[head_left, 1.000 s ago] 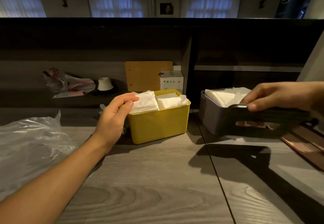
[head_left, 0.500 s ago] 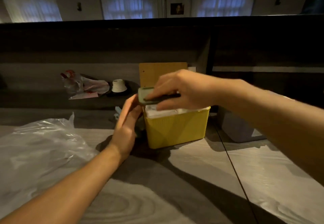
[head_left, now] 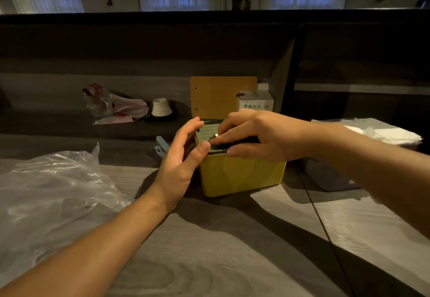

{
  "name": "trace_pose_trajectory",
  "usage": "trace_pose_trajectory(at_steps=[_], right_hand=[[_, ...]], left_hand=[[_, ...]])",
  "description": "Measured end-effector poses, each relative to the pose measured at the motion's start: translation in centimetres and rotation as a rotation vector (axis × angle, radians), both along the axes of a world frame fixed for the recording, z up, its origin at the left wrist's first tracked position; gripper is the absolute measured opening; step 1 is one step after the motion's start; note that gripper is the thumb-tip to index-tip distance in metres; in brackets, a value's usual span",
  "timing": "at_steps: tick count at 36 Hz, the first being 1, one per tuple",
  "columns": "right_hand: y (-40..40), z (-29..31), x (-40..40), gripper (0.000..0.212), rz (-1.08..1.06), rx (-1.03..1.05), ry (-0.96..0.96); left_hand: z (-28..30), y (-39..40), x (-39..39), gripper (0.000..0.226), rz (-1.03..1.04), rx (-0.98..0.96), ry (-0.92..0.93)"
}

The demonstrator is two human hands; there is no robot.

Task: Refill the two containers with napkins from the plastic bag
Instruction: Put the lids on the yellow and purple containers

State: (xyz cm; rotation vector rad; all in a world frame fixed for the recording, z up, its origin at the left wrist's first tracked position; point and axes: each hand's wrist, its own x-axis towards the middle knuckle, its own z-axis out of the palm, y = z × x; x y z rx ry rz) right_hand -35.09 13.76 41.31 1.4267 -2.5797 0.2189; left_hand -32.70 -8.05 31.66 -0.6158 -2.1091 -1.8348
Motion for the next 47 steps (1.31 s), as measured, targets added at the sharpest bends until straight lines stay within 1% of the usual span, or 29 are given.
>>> trace_pose_trajectory(at_steps=[3, 5, 8, 10, 12, 13, 17, 20, 25, 29, 31, 33, 35, 37, 39, 41, 44, 46, 47], right_hand=[[0.4, 0.0, -0.1, 0.038, 0.010, -0.016, -0.008], [0.7, 0.1, -0.2, 0.040, -0.042, -0.070, -0.030], [1.6, 0.1, -0.9, 0.049, -0.270, -0.133, -0.122], [2.2, 0.0, -1.3, 0.060, -0.424, -0.111, -0.264], [2.5, -0.3, -1.4, 0.067, -0.499, -0.120, -0.398], [2.6, -0.4, -1.3, 0.068, -0.512, -0.129, -0.408], [2.2, -1.1, -0.9, 0.067, -0.550, -0.143, -0.307], [1.9, -1.5, -0.6, 0.064, -0.563, -0.111, -0.233], [1.8, -1.5, -0.3, 0.065, -0.563, -0.059, -0.226], [1.9, -1.6, -0.6, 0.064, -0.564, -0.081, -0.236], [1.8, -1.8, -0.5, 0.061, -0.552, -0.150, -0.229], [1.8, -2.4, -0.1, 0.053, -0.525, -0.297, -0.204], [1.8, -3.0, 0.5, 0.046, -0.495, -0.432, -0.115], [2.3, -3.4, 1.5, 0.042, -0.459, -0.483, -0.012], [3.4, -3.5, 2.7, 0.038, -0.431, -0.482, 0.072], [5.4, -3.0, 4.1, 0.036, -0.431, -0.491, 0.140], [9.5, -2.2, 6.2, 0.024, -0.488, -0.535, 0.286], [12.2, -1.9, 7.5, 0.019, -0.584, -0.582, 0.379], [13.4, -1.7, 8.1, 0.017, -0.651, -0.622, 0.378]], left_hand=[[-0.2, -0.2, -0.3, 0.058, -0.006, 0.016, -0.024], [-0.2, -0.2, -0.4, 0.060, -0.021, 0.040, -0.042], [-0.1, 0.0, -0.3, 0.065, -0.023, 0.077, -0.038], [-0.2, 0.0, -0.4, 0.064, -0.011, 0.080, -0.031], [-0.2, 0.0, -0.4, 0.065, -0.008, 0.078, -0.031], [-0.1, 0.0, -0.4, 0.066, -0.012, 0.080, -0.031], [0.0, 0.1, -0.4, 0.069, -0.028, 0.101, -0.048], [0.0, 0.1, -0.5, 0.074, -0.017, 0.088, -0.059], [0.1, 0.2, -0.3, 0.080, -0.037, 0.080, -0.073], [0.3, 0.6, -0.2, 0.081, -0.031, 0.050, -0.058], [0.3, 0.7, -0.3, 0.080, -0.003, -0.002, -0.036], [0.1, 0.7, -0.3, 0.077, 0.030, -0.057, -0.021], [-0.1, 0.5, -0.4, 0.074, 0.062, -0.088, -0.011], [-0.1, 0.5, -0.2, 0.074, 0.066, -0.086, -0.010], [0.0, 0.6, 0.1, 0.074, 0.059, -0.066, -0.004], [0.1, 0.7, 0.3, 0.069, 0.063, -0.059, 0.003], [0.1, 0.7, 0.5, 0.063, 0.071, -0.063, 0.019], [0.2, 0.9, 0.8, 0.066, 0.076, -0.063, 0.030], [0.2, 0.9, 1.0, 0.066, 0.078, -0.066, 0.042]])
